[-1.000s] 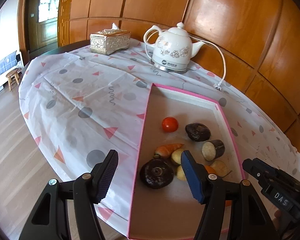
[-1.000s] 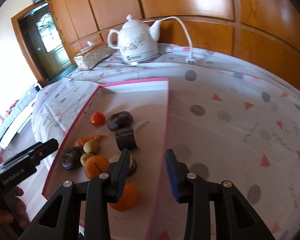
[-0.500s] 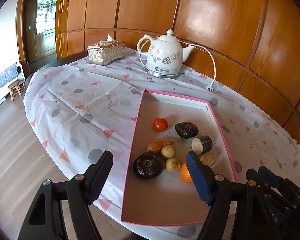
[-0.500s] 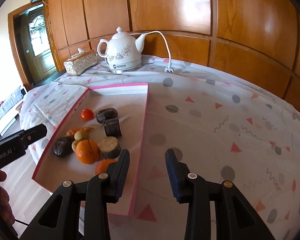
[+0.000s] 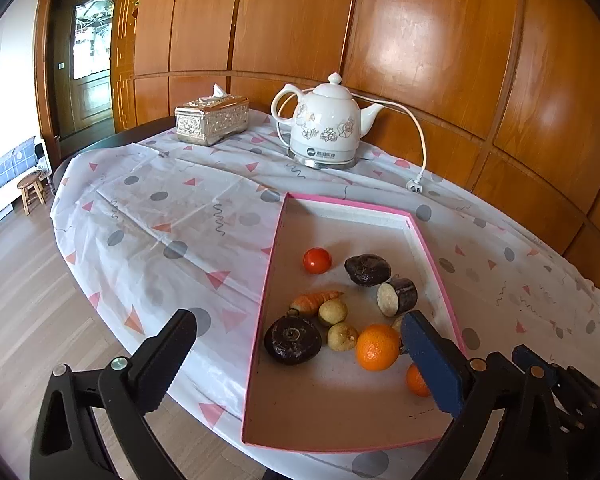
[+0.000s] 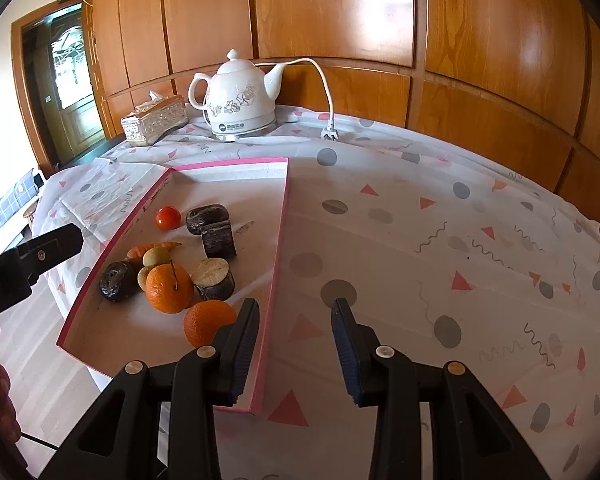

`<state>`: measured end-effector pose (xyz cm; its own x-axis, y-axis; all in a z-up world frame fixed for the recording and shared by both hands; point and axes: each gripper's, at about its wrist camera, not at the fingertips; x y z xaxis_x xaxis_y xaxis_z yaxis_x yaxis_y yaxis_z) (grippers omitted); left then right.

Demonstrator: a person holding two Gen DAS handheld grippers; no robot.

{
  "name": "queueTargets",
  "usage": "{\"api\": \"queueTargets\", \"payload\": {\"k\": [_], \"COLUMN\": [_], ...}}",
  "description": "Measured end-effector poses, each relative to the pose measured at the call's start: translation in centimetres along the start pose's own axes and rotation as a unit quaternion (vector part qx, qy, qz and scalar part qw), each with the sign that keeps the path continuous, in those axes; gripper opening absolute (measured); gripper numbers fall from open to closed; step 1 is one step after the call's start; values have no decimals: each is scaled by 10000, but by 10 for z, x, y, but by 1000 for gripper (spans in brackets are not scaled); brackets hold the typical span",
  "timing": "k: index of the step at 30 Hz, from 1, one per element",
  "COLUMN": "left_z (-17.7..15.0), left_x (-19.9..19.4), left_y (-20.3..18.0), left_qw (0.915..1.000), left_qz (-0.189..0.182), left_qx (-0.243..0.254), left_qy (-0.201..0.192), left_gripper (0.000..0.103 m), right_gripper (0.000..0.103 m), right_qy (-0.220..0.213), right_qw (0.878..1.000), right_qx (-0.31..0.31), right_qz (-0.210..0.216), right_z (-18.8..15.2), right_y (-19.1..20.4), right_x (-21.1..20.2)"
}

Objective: Organize fruits

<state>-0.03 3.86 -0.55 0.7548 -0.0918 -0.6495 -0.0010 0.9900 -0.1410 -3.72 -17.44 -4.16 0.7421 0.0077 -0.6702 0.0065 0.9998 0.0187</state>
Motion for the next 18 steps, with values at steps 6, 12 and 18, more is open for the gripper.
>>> {"api": "queueTargets", "payload": {"k": [6,12,18], "left_z": [2,4,5], "left_x": [-4,-8,-8], "left_y": [-5,-8,-9], "left_qw": [9997,9993,9993], "left_qz": [128,169,215], "left_qx": [135,203,203], "left_qy": [-129,-254,-241], "left_gripper": [103,103,103], "right_gripper": [38,38,38], "right_qy": [21,-15,-6], "right_qw": [10000,10000,9999], "right_qx": [26,46,101], "right_qz": [-11,-18,-26], "right_z": [0,-1,-1], "right_y": [-1,-4,-6], "right_x": [1,0,1]}}
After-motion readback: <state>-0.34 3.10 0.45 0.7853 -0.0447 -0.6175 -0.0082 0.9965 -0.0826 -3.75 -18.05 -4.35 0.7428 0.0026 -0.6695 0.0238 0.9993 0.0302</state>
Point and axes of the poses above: each gripper's, at about its wrist camera, not at the fingertips, and x roughly the way its jaws point, y to its left, z to its top
